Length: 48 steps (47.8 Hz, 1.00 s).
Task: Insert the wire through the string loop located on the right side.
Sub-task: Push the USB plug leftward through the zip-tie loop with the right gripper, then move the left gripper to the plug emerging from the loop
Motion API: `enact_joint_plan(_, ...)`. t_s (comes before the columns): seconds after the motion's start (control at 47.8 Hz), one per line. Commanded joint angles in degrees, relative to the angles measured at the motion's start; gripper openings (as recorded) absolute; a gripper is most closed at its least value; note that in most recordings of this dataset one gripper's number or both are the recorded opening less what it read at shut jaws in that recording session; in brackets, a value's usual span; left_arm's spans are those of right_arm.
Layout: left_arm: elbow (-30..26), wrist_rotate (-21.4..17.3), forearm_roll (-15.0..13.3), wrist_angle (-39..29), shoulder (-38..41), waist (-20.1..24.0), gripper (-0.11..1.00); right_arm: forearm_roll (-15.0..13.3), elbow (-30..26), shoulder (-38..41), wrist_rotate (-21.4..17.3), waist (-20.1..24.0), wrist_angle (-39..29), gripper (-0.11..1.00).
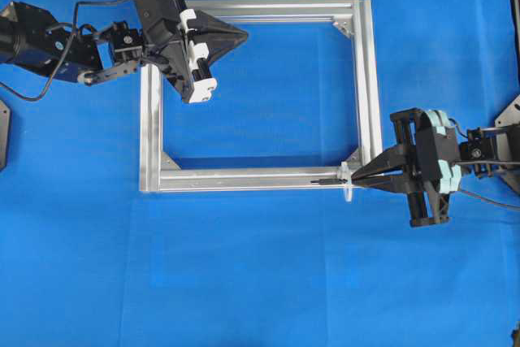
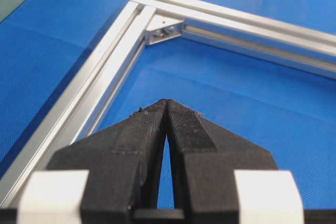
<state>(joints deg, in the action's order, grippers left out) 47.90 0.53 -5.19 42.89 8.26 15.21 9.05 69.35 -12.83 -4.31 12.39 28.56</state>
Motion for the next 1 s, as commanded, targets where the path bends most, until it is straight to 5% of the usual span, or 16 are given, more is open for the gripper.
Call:
enact_joint_plan(0.0, -0.79, 0.09, 0.09, 0.53, -1.76, -0.26, 0.00, 0.09, -0.97, -0.35, 0.09, -0.18, 0.62, -0.03)
enact_joint_plan(0.251, -0.35, 0.35, 0.09, 0.44, -1.76, -4.31, 0.00, 0.09, -0.88, -0.35, 0.09, -0.18, 0.44, -0.03)
enact_joint_plan(0.523, 0.00, 1.05, 0.09, 0.18, -1.76, -15.64, 0.00, 0.09, -0.88, -0.35, 0.09, -0.18, 0.44, -0.03)
enact_joint_plan(0.984, 0.00, 9.14, 0.09, -2.46, -1.67, -29.62, 0.00, 0.09, -0.88, -0.35, 0.09, -0.18, 0.44, -0.03)
